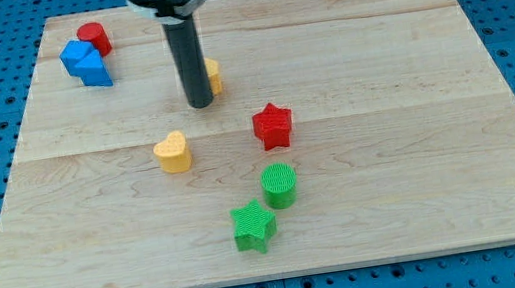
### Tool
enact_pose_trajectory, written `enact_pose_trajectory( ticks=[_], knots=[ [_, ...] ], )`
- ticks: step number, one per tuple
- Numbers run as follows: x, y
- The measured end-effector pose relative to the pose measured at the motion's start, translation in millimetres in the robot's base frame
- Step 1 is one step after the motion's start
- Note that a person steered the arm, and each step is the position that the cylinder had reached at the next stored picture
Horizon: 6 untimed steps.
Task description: Slide the yellow heart to the bottom right side of the blue triangle
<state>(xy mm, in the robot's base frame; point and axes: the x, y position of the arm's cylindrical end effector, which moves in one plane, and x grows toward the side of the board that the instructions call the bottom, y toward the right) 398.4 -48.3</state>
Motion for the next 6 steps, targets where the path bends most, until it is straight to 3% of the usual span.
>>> enact_pose_trajectory(
  ticks=[1,2,3,4,5,6],
  knots=[
    [26.9,24.6],
    [99.8,7.8],
    [143.5,-59.6],
    [103.4,-93.2],
    [83.3,-20.8],
    [109.5,7.9]
  ],
)
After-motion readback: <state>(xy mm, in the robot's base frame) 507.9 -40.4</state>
